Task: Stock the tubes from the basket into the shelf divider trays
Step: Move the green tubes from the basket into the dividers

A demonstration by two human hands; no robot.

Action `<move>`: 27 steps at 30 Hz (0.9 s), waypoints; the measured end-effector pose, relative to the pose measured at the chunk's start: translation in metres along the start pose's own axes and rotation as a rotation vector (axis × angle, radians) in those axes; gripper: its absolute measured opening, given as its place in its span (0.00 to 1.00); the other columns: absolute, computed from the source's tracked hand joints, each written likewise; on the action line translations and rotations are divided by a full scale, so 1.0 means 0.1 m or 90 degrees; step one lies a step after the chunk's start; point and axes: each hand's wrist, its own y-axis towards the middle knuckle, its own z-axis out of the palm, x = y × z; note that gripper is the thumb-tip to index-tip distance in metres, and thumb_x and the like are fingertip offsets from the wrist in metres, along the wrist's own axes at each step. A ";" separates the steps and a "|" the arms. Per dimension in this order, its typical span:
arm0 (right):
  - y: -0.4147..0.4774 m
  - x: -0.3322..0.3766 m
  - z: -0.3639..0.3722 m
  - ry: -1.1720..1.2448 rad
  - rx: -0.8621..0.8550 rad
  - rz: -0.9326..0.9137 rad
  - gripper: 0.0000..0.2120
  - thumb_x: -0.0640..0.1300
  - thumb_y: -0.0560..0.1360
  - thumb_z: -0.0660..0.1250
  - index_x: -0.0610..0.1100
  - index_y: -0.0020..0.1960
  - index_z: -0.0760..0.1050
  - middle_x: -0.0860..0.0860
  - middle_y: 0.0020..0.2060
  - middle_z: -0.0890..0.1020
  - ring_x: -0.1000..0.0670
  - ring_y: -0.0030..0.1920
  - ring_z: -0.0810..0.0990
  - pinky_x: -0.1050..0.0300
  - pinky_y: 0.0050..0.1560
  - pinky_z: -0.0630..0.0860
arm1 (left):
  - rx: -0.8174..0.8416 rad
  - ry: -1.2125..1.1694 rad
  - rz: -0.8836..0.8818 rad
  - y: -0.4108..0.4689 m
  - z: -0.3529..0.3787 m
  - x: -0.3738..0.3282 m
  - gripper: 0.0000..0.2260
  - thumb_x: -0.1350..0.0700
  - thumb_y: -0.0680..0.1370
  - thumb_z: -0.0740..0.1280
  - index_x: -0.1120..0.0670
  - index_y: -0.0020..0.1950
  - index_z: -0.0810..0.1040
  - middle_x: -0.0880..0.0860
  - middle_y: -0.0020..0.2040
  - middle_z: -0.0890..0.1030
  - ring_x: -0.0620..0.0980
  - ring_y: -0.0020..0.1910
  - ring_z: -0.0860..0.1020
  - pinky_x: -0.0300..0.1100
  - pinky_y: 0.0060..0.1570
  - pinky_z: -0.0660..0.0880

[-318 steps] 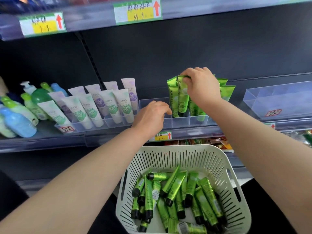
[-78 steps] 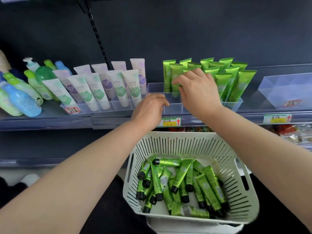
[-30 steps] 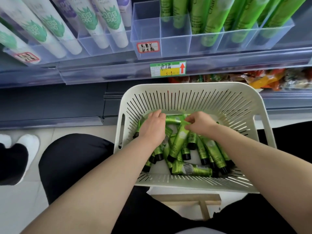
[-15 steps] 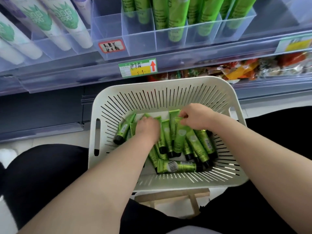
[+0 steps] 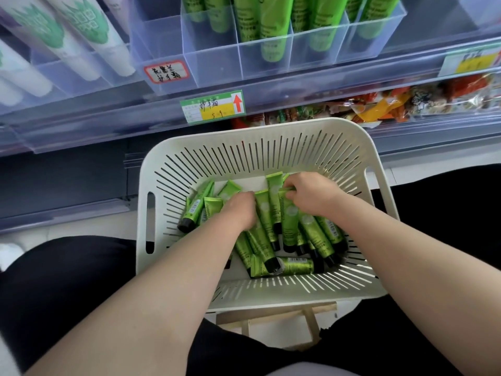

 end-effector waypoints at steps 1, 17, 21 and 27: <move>0.00 0.02 0.02 -0.003 0.006 -0.005 0.11 0.47 0.80 0.60 0.49 0.61 0.75 0.49 0.53 0.80 0.47 0.48 0.76 0.53 0.48 0.75 | 0.002 -0.005 0.008 -0.02 0.00 0.03 0.25 0.67 0.74 0.66 0.57 0.70 0.68 0.58 0.62 0.76 0.58 0.59 0.76 0.50 0.55 0.76; -0.13 0.10 0.04 -0.019 -0.036 -0.054 0.11 0.47 0.79 0.61 0.48 0.60 0.75 0.48 0.52 0.80 0.46 0.50 0.78 0.50 0.48 0.78 | 0.108 -0.132 0.024 -0.30 -0.21 0.16 0.18 0.52 0.71 0.76 0.51 0.58 0.76 0.51 0.51 0.75 0.53 0.51 0.76 0.47 0.50 0.77; -0.22 0.10 -0.01 -0.021 -0.108 -0.062 0.13 0.47 0.80 0.59 0.49 0.62 0.74 0.48 0.53 0.80 0.44 0.51 0.78 0.52 0.47 0.76 | 0.083 -0.425 0.044 -0.54 -0.25 0.19 0.10 0.59 0.77 0.71 0.55 0.55 0.75 0.54 0.52 0.78 0.51 0.49 0.78 0.43 0.44 0.81; -0.45 0.16 -0.21 -0.044 -0.253 -0.102 0.11 0.43 0.79 0.60 0.48 0.59 0.74 0.48 0.51 0.79 0.44 0.52 0.78 0.51 0.44 0.75 | -0.220 -0.309 0.087 -0.81 -0.65 0.17 0.04 0.56 0.78 0.69 0.49 0.51 0.81 0.47 0.46 0.81 0.46 0.41 0.78 0.48 0.51 0.79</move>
